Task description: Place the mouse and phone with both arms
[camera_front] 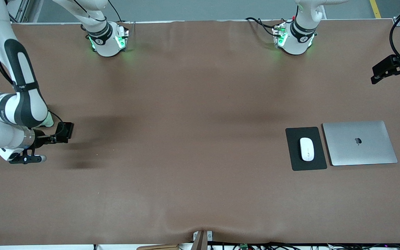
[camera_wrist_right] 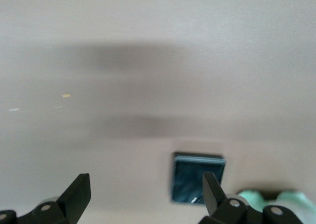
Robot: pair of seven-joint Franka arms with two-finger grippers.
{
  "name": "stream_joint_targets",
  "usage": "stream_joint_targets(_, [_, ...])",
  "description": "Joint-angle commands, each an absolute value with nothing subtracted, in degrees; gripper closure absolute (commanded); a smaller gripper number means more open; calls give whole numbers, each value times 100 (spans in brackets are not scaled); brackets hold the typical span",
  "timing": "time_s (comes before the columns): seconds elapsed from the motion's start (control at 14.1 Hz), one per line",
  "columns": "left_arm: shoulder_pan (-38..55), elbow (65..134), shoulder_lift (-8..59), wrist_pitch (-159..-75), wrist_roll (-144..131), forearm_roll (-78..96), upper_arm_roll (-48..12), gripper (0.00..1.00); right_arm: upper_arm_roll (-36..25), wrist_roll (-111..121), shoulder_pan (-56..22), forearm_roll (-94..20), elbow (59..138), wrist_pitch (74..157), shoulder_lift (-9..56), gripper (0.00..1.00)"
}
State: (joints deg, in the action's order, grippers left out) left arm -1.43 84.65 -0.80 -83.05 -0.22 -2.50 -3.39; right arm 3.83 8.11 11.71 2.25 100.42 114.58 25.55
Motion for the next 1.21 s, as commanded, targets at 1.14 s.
stream_joint_targets(1.14, [-158,8552,-202,-8367,-62,-158,-281,0,431,-97,325,-88,9457,9045,-121,0])
